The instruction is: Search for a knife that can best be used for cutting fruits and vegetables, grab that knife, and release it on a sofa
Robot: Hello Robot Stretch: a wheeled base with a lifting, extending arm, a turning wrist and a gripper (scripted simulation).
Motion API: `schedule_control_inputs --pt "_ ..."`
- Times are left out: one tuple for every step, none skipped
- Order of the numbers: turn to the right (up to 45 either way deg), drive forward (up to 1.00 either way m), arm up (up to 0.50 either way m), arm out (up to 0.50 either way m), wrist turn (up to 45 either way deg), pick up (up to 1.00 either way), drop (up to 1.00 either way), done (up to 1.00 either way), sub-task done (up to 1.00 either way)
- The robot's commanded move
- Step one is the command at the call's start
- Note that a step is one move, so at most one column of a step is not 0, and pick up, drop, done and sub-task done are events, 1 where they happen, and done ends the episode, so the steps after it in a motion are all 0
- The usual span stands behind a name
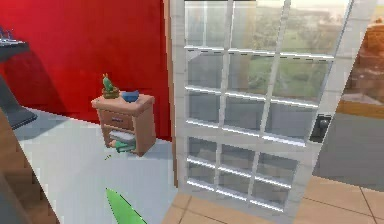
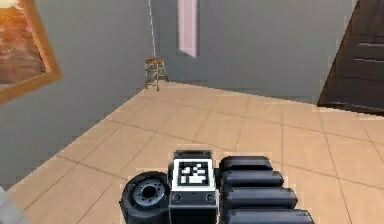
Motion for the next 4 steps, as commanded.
schedule_control_inputs --pt "0.0 0.4 0.0 0.0 0.0 0.0 0.0 0.0 0.0" --pt "-24.0 0.0 0.0 0.0 0.0 0.0 0.0 0.0 0.0" --pt "0.0 0.3 0.0 0.0 0.0 0.0 0.0 0.0 0.0" --pt "-45.0 0.0 0.0 0.0 0.0 0.0 0.0 0.0 0.0"
